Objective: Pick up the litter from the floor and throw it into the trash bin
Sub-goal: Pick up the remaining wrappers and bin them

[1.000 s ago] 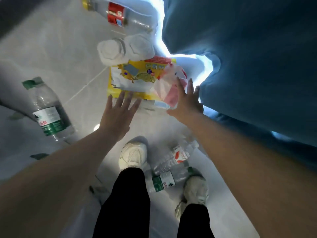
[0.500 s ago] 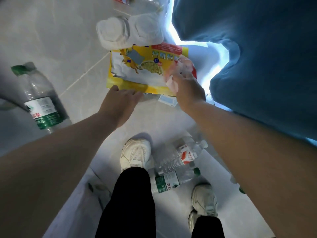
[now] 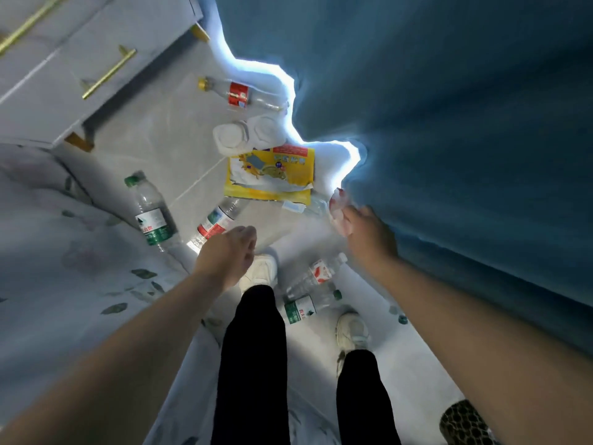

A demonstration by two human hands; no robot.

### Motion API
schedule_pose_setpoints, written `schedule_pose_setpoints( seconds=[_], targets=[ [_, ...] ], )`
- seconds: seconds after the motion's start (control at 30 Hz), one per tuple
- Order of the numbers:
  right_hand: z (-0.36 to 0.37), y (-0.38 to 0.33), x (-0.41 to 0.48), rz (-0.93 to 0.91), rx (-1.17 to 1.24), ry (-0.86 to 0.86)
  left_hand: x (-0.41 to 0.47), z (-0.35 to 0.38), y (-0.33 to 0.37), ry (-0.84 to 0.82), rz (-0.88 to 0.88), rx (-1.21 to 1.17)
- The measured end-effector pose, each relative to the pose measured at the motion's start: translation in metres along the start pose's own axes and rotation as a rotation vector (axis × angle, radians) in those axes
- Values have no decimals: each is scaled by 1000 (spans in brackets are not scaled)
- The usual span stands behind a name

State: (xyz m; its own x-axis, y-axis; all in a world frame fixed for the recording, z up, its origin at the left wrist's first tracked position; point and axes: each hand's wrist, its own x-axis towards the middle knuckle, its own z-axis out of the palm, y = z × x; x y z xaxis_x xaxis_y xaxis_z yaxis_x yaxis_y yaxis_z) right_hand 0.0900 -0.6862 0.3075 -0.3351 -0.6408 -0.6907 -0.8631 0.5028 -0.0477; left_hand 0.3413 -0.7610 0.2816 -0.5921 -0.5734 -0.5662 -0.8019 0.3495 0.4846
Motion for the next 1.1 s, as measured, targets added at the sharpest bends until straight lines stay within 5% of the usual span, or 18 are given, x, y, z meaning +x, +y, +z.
schedule_pose_setpoints(
  seconds=[0.17, 0.53, 1.1],
  targets=[
    [-73, -17, -107, -56, 158, 3, -62, -72, 60, -39, -87, -117],
    [-191, -41, -307, -73, 353, 272, -196, -194, 182, 232, -33, -332],
    [-97, 131, -562, 227, 863, 694, -368, -101, 383, 199, 339, -242]
  ],
)
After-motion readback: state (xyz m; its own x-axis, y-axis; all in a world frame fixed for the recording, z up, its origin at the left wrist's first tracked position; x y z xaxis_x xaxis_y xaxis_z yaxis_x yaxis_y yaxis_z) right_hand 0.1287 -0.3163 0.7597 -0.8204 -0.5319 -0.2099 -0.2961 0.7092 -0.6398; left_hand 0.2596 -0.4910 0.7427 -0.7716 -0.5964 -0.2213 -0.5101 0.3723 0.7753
